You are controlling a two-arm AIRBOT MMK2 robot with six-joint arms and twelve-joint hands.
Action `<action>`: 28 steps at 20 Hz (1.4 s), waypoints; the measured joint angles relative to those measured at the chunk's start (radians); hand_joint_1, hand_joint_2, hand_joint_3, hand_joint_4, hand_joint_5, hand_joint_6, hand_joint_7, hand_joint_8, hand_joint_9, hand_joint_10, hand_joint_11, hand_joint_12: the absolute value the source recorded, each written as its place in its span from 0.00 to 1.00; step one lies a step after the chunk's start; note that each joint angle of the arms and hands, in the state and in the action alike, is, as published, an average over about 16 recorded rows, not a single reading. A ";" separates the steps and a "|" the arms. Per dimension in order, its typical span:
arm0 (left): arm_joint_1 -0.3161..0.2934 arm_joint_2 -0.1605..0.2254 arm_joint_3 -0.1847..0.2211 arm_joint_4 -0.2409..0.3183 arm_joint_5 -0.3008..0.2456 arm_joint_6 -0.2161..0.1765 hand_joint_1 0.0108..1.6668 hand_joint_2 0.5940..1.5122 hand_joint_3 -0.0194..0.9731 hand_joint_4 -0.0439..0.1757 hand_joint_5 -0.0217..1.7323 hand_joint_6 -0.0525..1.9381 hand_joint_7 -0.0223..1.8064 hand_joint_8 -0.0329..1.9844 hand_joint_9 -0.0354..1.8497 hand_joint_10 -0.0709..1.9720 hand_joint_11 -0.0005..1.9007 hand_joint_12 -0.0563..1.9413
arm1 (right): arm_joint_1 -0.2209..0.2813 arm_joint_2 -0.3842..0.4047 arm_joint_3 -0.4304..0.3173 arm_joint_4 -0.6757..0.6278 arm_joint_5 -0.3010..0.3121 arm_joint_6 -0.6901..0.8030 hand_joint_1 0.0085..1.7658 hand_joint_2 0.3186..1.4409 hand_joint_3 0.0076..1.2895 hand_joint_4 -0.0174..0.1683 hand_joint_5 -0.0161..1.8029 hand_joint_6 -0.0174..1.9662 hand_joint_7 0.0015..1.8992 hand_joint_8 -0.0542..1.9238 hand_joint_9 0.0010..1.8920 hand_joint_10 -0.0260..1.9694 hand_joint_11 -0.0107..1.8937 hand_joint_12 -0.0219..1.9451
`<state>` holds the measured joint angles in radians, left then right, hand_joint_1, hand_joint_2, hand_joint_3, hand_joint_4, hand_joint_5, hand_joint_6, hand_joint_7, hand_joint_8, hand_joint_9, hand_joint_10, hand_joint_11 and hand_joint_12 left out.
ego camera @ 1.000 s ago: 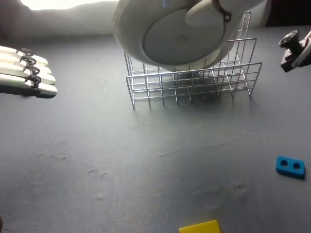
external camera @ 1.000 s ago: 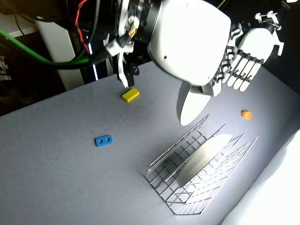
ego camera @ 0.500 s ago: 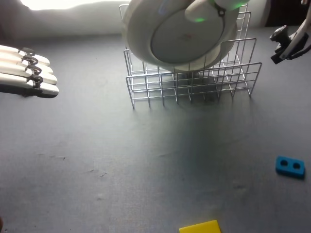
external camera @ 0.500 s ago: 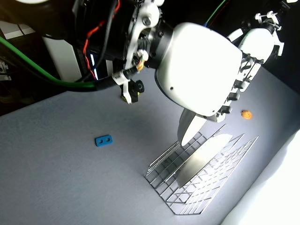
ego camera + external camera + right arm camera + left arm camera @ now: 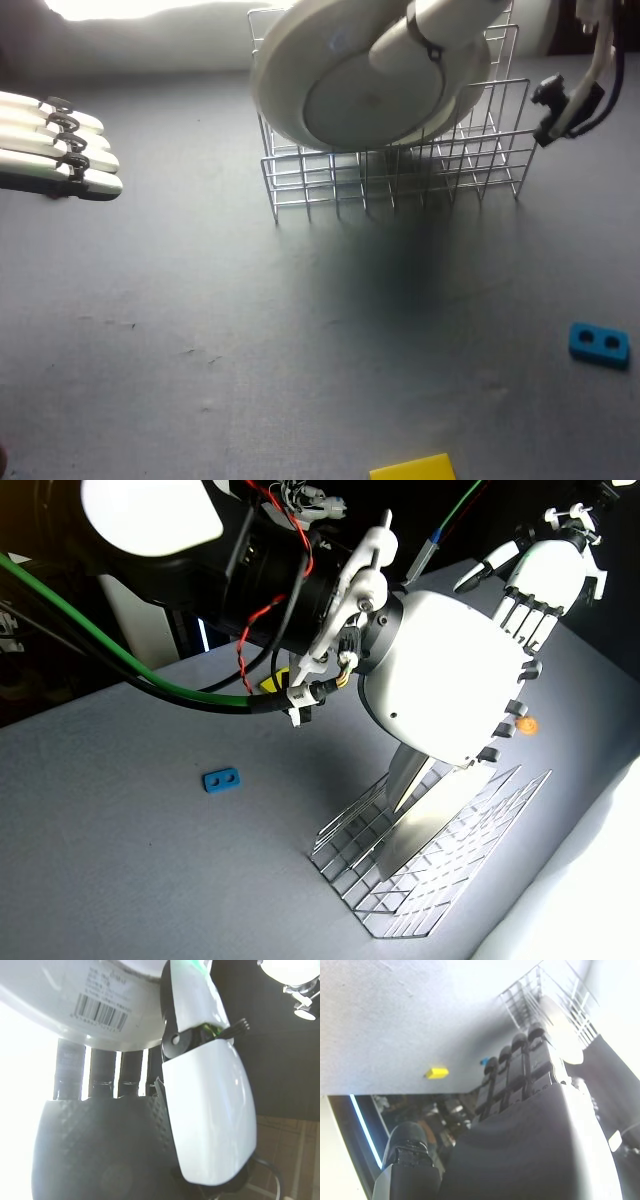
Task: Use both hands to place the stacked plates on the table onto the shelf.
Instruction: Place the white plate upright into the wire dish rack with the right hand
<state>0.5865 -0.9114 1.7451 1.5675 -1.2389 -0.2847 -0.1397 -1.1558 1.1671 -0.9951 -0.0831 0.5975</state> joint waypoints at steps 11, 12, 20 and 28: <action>-0.003 -0.007 -0.011 0.000 -0.001 0.004 0.00 0.58 0.04 0.23 0.02 0.03 0.02 0.02 0.03 0.04 0.01 0.03 | -0.066 -0.039 0.057 0.000 0.013 0.001 0.78 0.64 0.01 0.05 0.48 0.51 0.52 0.48 0.53 0.56 0.47 0.62; -0.003 -0.007 -0.013 0.001 -0.001 0.005 0.00 0.58 0.04 0.23 0.02 0.03 0.02 0.02 0.03 0.04 0.01 0.03 | -0.071 -0.041 0.060 0.000 0.014 0.002 0.78 0.64 0.01 0.05 0.48 0.52 0.52 0.48 0.53 0.56 0.46 0.62; 0.001 -0.009 -0.036 -0.001 -0.001 0.017 0.00 0.58 0.04 0.23 0.02 0.03 0.02 0.02 0.03 0.04 0.01 0.03 | -0.091 -0.037 0.077 0.000 0.023 0.018 0.76 0.66 0.01 0.05 0.47 0.51 0.51 0.46 0.51 0.48 0.42 0.63; 0.003 -0.009 -0.057 -0.006 0.000 0.029 0.00 0.58 0.04 0.23 0.02 0.03 0.02 0.02 0.03 0.04 0.01 0.03 | -0.088 -0.023 0.072 0.000 0.040 0.033 0.70 0.67 0.01 0.06 0.47 0.28 0.51 0.24 0.51 0.23 0.36 0.61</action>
<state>0.5894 -0.9206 1.6880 1.5619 -1.2389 -0.2555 -0.2276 -1.1792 1.2389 -0.9954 -0.0428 0.6306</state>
